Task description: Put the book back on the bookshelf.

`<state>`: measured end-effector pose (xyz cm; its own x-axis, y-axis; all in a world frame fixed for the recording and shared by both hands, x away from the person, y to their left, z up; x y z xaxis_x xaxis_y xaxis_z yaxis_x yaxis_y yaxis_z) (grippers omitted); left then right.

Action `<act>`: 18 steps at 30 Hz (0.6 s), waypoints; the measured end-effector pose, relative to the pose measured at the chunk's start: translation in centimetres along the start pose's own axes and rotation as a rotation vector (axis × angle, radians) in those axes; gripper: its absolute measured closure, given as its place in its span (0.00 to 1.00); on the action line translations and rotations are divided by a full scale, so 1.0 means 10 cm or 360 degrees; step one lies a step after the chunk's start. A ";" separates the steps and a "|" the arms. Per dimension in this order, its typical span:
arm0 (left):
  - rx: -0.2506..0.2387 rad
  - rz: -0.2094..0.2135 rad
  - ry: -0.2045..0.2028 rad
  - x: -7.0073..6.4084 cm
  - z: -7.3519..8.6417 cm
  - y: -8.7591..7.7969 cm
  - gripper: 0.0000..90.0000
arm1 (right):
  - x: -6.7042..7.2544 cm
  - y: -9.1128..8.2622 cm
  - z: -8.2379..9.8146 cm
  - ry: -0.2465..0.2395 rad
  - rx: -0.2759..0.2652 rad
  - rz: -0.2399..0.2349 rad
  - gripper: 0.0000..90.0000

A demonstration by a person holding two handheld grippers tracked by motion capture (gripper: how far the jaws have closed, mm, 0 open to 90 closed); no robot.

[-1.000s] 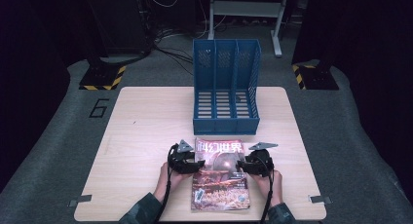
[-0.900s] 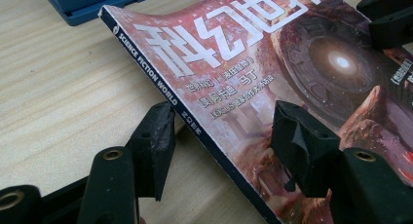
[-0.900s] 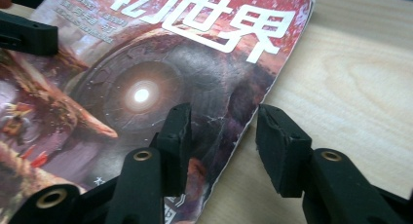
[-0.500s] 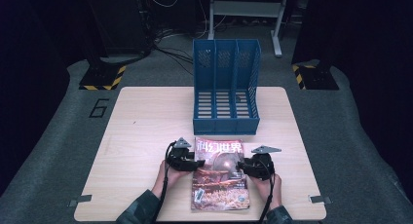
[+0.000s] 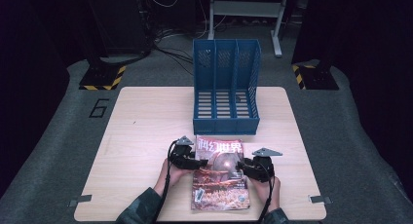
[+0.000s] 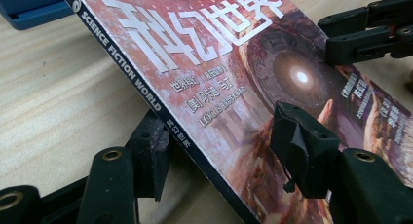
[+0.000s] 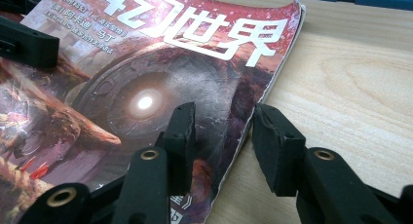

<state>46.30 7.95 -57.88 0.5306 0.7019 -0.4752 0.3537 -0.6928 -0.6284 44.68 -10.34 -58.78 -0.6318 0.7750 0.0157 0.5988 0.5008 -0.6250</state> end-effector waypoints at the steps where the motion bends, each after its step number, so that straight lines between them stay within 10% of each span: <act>1: -0.0010 -0.0019 0.0018 0.00 -0.01 0.01 0.47 | 0.00 0.00 0.00 0.0000 0.0000 0.0000 0.68; 18: 0.0072 0.0032 0.0063 -0.10 0.04 0.12 0.54 | -0.01 0.00 0.00 -0.0007 -0.0013 0.0005 0.67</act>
<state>45.94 6.49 -58.42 0.5677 0.6803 -0.4636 0.3082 -0.6978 -0.6467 44.73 -10.38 -58.79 -0.6318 0.7751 0.0102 0.6048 0.5012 -0.6188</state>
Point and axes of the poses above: each handheld gripper's, and its own axes: y roughly forward along the jaws, z roughly out of its underside, x roughly to its left, the point moved 10 cm from there along y, roughly forward along the jaws, and after that the axes turned 14 degrees about -y, right-handed, at the moved point
